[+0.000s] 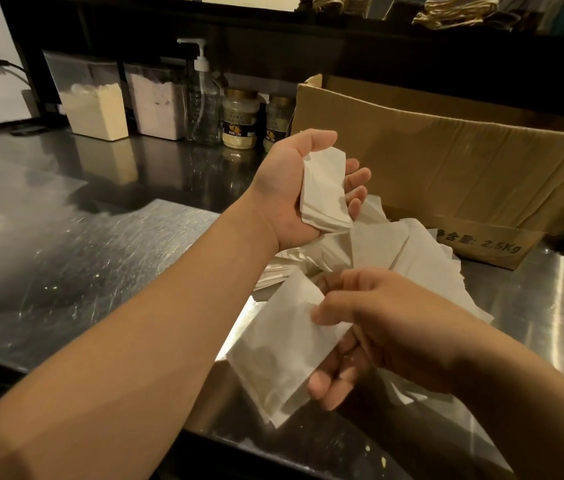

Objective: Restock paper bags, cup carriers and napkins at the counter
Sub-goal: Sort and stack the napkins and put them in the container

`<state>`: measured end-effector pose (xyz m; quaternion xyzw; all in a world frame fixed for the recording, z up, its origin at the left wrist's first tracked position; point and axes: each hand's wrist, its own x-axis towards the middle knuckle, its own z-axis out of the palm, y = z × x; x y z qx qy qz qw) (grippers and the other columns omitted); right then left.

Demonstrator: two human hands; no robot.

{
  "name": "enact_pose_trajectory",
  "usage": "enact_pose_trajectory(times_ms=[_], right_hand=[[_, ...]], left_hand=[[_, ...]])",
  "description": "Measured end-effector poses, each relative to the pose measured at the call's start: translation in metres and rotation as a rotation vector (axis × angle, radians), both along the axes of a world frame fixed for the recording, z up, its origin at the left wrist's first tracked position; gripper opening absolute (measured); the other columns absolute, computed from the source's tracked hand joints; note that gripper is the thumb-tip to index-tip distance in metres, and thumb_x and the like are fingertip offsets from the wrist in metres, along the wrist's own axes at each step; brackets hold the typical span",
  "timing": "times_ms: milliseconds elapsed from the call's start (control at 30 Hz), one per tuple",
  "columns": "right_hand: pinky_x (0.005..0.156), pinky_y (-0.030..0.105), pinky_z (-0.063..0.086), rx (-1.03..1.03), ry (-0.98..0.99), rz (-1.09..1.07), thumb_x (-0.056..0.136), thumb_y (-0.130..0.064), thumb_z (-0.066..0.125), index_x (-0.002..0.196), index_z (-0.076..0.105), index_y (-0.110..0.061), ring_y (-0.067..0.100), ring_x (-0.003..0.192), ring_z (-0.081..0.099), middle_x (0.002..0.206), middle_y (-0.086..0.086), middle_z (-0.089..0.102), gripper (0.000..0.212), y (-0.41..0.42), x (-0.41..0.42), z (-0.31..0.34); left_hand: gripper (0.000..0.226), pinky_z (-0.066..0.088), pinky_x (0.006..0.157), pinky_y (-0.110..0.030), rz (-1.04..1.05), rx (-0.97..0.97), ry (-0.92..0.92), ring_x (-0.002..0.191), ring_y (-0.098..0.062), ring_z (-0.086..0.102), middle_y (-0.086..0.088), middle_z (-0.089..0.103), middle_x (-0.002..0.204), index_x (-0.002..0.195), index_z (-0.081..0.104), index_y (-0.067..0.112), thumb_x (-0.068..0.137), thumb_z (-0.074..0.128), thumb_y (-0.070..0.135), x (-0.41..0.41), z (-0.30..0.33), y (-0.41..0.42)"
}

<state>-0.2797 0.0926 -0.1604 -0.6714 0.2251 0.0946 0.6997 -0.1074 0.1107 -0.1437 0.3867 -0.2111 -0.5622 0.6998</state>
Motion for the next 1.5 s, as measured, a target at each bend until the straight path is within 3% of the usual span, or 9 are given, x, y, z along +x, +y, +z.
enact_pose_trajectory(times_ms=[167, 333, 467, 600, 700, 867, 1233, 1367, 1500], right_hand=[[0.057, 0.034, 0.061, -0.619, 0.142, 0.049, 0.1, -0.022, 0.058, 0.102, 0.057, -0.017, 0.028, 0.065, 0.075, 0.079, 0.013, 0.075, 0.005, 0.007, -0.003, 0.0], [0.05, 0.026, 0.057, -0.945, 0.208, 0.005, 0.094, -0.045, 0.064, 0.1, 0.062, -0.026, 0.019, 0.062, 0.071, 0.081, 0.004, 0.072, 0.02, 0.007, -0.005, 0.007], [0.046, 0.011, 0.041, -1.147, 0.039, -0.065, 0.087, -0.06, 0.061, 0.092, 0.06, -0.036, -0.014, 0.063, 0.057, 0.063, -0.015, 0.061, 0.024, 0.006, -0.008, 0.009], [0.069, 0.01, 0.036, -1.489, -0.119, 0.105, 0.083, -0.063, 0.048, 0.094, 0.049, -0.05, -0.014, 0.09, 0.043, 0.085, -0.03, 0.044, 0.017, 0.007, -0.01, 0.01], [0.111, 0.028, 0.014, -1.477, -0.181, 0.432, 0.087, -0.048, 0.059, 0.117, 0.05, -0.057, -0.01, 0.125, 0.02, 0.124, -0.037, 0.036, 0.032, 0.007, -0.006, 0.003], [0.114, 0.046, -0.022, -1.539, -0.069, 0.585, 0.086, -0.042, 0.068, 0.147, 0.029, -0.052, 0.002, 0.14, 0.001, 0.149, -0.024, 0.033, 0.073, 0.008, 0.003, -0.013], [0.11, 0.039, 0.001, -1.579, -0.171, 0.507, 0.092, -0.054, 0.061, 0.127, 0.053, -0.046, 0.009, 0.123, 0.016, 0.13, -0.018, 0.042, 0.037, 0.002, 0.001, -0.012], [0.102, 0.031, 0.036, -1.281, -0.4, 0.243, 0.088, -0.051, 0.067, 0.097, 0.06, -0.046, 0.002, 0.116, 0.04, 0.111, -0.026, 0.048, 0.012, -0.007, -0.006, 0.0], [0.083, 0.032, 0.061, -0.793, -0.556, -0.12, 0.083, -0.036, 0.072, 0.094, 0.069, -0.024, 0.013, 0.098, 0.069, 0.097, -0.009, 0.071, 0.017, -0.015, -0.015, 0.022]], left_hand=[[0.044, 0.051, 0.077, -0.033, -0.005, 0.006, 0.005, 0.084, -0.025, 0.061, -0.014, 0.064, 0.109, 0.123, 0.06, 0.006, 0.094, 0.056, 0.038, 0.0, -0.001, -0.002], [0.044, 0.051, 0.078, -0.033, -0.007, 0.01, -0.001, 0.087, -0.025, 0.06, -0.014, 0.063, 0.111, 0.124, 0.059, 0.007, 0.094, 0.056, 0.039, 0.0, -0.001, -0.002], [0.045, 0.051, 0.077, -0.033, -0.018, 0.008, -0.001, 0.089, -0.025, 0.059, -0.014, 0.062, 0.112, 0.124, 0.059, 0.007, 0.094, 0.056, 0.039, 0.001, -0.002, -0.002], [0.045, 0.05, 0.076, -0.033, -0.028, 0.002, 0.006, 0.087, -0.025, 0.059, -0.014, 0.061, 0.111, 0.124, 0.058, 0.006, 0.094, 0.056, 0.039, 0.0, -0.002, -0.003], [0.044, 0.05, 0.076, -0.033, -0.029, 0.002, 0.014, 0.086, -0.025, 0.059, -0.014, 0.061, 0.112, 0.123, 0.058, 0.006, 0.094, 0.056, 0.039, 0.0, -0.002, -0.003], [0.044, 0.051, 0.078, -0.032, -0.032, 0.02, 0.017, 0.091, -0.024, 0.058, -0.013, 0.063, 0.111, 0.124, 0.059, 0.009, 0.092, 0.057, 0.04, -0.001, -0.003, -0.003], [0.046, 0.05, 0.081, -0.032, -0.047, 0.016, 0.019, 0.089, -0.024, 0.06, -0.014, 0.065, 0.112, 0.125, 0.06, 0.008, 0.093, 0.057, 0.041, -0.002, -0.004, -0.001], [0.057, 0.051, 0.084, -0.034, -0.075, -0.008, 0.01, 0.093, -0.025, 0.061, -0.016, 0.067, 0.117, 0.137, 0.058, 0.008, 0.092, 0.057, 0.044, -0.004, -0.005, 0.0], [0.067, 0.055, 0.092, -0.042, -0.142, -0.055, 0.024, 0.112, -0.028, 0.064, -0.016, 0.065, 0.135, 0.143, 0.055, 0.012, 0.084, 0.062, 0.045, -0.003, -0.008, -0.001]])
